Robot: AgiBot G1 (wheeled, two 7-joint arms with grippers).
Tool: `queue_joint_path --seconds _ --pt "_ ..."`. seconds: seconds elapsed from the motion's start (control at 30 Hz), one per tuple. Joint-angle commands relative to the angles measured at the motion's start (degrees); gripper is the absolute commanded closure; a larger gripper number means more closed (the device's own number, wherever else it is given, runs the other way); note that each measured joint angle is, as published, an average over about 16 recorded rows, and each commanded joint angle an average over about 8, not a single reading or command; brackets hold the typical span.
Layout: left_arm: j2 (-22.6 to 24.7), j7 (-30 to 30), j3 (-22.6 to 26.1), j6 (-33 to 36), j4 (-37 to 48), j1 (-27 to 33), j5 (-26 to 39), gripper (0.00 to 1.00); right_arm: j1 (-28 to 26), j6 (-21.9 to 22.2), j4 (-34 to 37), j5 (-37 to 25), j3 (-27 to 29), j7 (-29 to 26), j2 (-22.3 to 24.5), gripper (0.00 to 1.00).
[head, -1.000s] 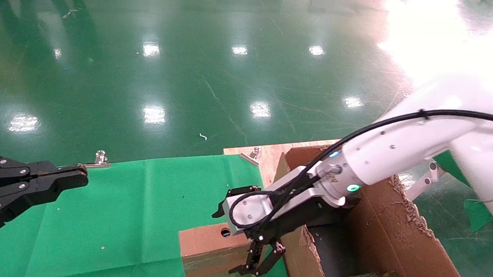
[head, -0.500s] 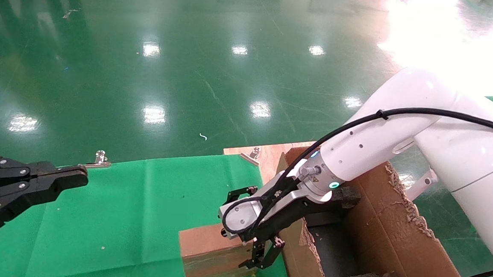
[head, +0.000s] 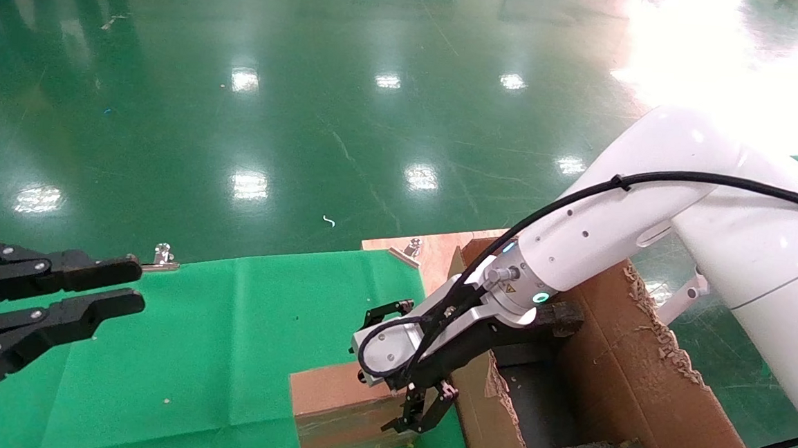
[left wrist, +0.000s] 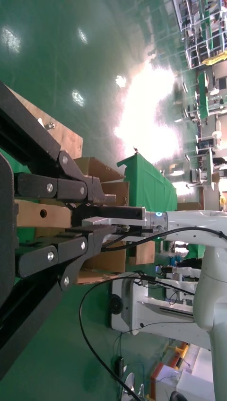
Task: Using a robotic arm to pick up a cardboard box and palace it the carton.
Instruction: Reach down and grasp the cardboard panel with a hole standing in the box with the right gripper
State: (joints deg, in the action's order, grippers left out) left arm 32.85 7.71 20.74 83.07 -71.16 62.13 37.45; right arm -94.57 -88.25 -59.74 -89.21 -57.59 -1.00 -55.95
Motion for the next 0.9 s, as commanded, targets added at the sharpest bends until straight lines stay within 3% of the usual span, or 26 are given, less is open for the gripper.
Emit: queue_joint_path --seconds 0.03,0.9 --pt "0.0 0.0 0.0 0.0 0.0 0.0 0.0 0.0 0.0 0.0 0.0 0.0 0.1 0.0 0.1 1.0" --pt "0.0 0.0 0.0 0.0 0.0 0.0 0.0 0.0 0.3 0.0 -0.2 0.2 0.3 -0.3 0.2 1.0"
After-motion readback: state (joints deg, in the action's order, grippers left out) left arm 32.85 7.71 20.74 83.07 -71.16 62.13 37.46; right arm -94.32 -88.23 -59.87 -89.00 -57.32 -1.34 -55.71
